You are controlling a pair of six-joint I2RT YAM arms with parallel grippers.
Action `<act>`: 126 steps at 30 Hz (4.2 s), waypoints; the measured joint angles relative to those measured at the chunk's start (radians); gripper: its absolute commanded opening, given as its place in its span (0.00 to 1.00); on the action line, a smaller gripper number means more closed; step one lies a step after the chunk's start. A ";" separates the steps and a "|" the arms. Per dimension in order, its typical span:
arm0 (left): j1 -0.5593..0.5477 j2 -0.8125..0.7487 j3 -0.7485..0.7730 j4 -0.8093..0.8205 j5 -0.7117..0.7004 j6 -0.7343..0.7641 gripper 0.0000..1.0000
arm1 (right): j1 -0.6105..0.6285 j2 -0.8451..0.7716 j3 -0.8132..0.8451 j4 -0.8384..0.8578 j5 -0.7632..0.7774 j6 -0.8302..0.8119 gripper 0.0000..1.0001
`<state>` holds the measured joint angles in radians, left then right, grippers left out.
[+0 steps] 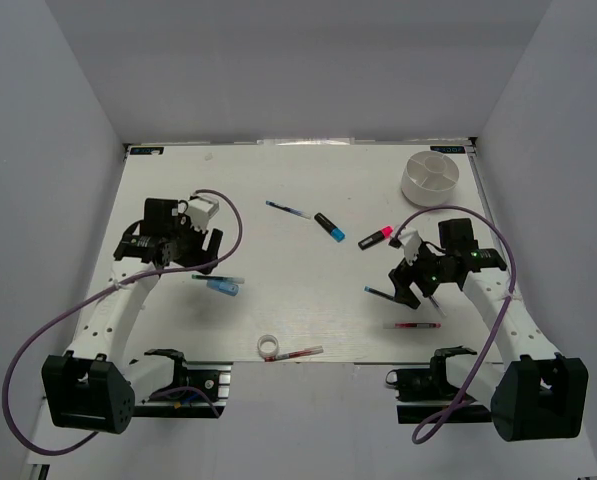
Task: Sort the stationery into containers
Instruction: Pick up the pen from the center of the board, then place the pen in the storage box.
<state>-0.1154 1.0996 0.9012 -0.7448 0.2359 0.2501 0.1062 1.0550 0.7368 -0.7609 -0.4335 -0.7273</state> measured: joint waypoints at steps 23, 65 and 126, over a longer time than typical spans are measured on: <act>0.009 0.316 0.024 -0.145 0.098 0.993 0.60 | 0.000 0.122 0.078 0.006 -0.044 0.093 0.86; 0.136 0.497 -0.021 -0.084 0.222 1.363 0.30 | 0.000 0.235 0.181 -0.001 -0.087 0.118 0.86; 0.027 0.052 0.147 0.124 1.126 -0.044 0.01 | 0.484 0.621 1.000 0.420 -0.602 0.835 0.70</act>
<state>-0.0883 1.1515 1.0485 -0.6209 1.3621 0.2062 0.5900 1.6764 1.7370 -0.3405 -1.0351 0.1081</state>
